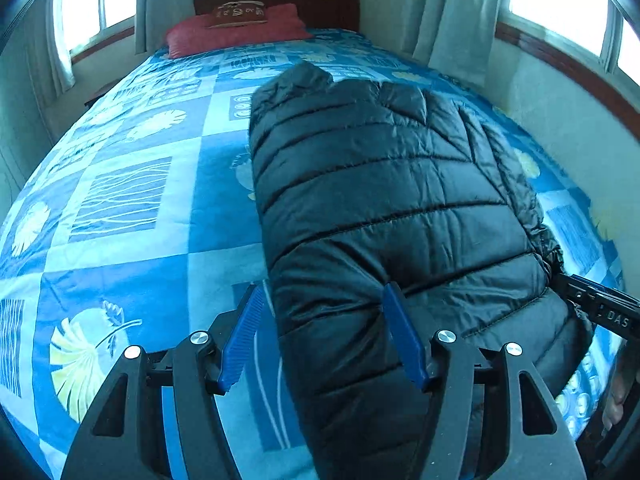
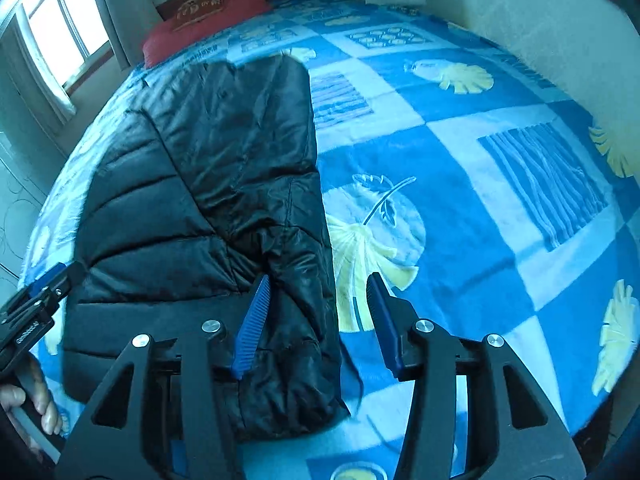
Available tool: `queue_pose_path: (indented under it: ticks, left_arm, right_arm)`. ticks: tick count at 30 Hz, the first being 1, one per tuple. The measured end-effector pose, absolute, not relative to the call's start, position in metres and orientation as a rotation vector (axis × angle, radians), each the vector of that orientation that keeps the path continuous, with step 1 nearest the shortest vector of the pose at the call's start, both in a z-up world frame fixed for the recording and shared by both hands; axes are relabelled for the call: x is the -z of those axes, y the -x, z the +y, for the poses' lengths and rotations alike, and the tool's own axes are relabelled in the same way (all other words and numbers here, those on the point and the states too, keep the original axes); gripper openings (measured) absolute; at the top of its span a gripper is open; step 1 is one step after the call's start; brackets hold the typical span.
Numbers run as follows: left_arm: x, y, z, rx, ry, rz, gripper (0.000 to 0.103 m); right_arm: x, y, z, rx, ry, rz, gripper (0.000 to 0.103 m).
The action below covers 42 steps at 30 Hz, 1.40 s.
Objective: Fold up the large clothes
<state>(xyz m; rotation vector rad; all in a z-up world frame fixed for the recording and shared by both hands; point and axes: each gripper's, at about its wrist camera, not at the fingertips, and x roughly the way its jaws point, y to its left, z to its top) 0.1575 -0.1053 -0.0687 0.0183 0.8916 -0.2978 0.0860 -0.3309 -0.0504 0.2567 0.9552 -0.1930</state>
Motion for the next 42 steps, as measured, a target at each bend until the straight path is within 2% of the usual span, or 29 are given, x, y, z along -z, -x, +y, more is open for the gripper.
queue_pose_path:
  ticks: [5, 9, 18, 25, 42]
  left_arm:
    - [0.04, -0.158, -0.088, 0.28, 0.066, 0.833, 0.063]
    - [0.03, -0.187, -0.099, 0.29, 0.087, 0.809, 0.063]
    - [0.056, -0.247, -0.136, 0.306, 0.1, 0.89, 0.063]
    - [0.082, -0.261, -0.147, 0.262, 0.049, 0.906, 0.076]
    - [0.122, -0.284, -0.16, 0.232, 0.012, 0.92, 0.077]
  right_arm:
    - [-0.001, -0.089, -0.322, 0.19, -0.221, 0.826, 0.048]
    - [-0.01, -0.129, -0.306, 0.107, -0.182, 0.789, 0.048]
    - [0.024, -0.22, -0.302, 0.027, -0.148, 0.83, 0.048]
    - [0.075, -0.237, -0.309, 0.069, -0.159, 0.901, 0.048]
    - [0.112, -0.254, -0.313, 0.104, -0.152, 0.899, 0.049]
